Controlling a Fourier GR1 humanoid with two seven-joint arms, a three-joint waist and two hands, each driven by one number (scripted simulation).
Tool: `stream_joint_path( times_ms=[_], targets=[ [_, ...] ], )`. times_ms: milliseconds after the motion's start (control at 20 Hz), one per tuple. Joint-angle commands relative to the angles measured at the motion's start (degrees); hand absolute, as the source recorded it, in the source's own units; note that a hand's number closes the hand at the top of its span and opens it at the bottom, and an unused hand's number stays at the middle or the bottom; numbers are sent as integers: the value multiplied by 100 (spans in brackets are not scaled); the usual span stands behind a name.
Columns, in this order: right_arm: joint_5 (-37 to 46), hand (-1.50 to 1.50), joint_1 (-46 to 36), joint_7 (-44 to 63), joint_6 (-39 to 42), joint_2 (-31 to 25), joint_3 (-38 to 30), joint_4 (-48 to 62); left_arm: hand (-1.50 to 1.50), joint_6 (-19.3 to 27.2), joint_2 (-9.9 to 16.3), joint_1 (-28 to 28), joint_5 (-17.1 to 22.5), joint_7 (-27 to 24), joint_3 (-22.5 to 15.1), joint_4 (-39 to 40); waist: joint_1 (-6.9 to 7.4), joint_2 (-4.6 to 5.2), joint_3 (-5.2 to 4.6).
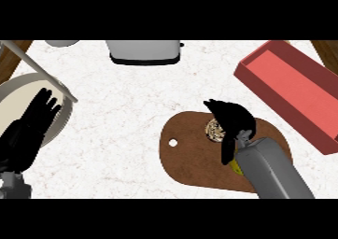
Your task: Pick the cupcake from the cutting board and place it in the cardboard box
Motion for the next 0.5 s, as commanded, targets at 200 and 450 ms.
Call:
stream_joint_path(
  times_ms=[200, 450],
  targets=[
    [387, -150, 34, -217, -208, 197, -79, 369, 0, -388, 139, -22, 160, -139, 343, 375, -4, 0, -1],
    [690, 150, -91, -549, -826, 394, -58, 869, 0, -245, -105, 88, -119, -227, 116, 144, 7, 3, 0]
  ],
)
